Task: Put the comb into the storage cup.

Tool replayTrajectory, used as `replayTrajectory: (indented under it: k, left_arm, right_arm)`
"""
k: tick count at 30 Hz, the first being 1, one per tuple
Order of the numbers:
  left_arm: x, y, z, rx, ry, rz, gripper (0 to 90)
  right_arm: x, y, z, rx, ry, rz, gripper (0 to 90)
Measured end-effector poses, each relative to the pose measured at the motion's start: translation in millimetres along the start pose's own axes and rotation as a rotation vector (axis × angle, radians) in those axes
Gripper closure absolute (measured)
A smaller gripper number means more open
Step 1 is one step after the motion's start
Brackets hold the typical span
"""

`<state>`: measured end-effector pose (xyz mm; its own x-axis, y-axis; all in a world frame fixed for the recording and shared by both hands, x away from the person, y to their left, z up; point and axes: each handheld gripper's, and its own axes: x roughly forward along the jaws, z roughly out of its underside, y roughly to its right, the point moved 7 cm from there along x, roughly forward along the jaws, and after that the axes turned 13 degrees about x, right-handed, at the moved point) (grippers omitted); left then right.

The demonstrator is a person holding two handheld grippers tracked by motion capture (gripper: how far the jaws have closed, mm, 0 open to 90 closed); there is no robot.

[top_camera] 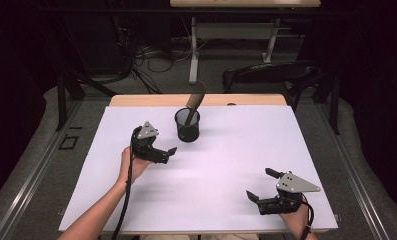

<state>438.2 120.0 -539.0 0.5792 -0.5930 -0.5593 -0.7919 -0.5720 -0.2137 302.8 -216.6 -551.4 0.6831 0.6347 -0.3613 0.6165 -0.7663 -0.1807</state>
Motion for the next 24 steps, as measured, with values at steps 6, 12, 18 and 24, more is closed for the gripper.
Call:
replayTrajectory:
  k: [6,12,18,24]
  left_arm:
    - [-11.6,6.4,5.8,0.000,-0.006,-0.004,0.0]
    - [-21.3,12.8,13.2,-0.008,-0.021,-0.014,0.0]
    - [-28.6,18.2,17.6,-0.006,-0.022,-0.008,0.0]
    - [-36.9,23.6,20.7,0.002,-0.014,-0.006,0.0]
  right_arm:
    - [-0.1,0.2,0.2,0.003,-0.002,0.000,1.9]
    - [0.1,0.0,0.2,0.002,-0.003,-0.001,1.9]
    - [0.4,-0.3,0.2,0.001,-0.004,-0.003,1.9]
    - [0.4,-0.2,0.4,0.004,-0.006,-0.002,1.9]
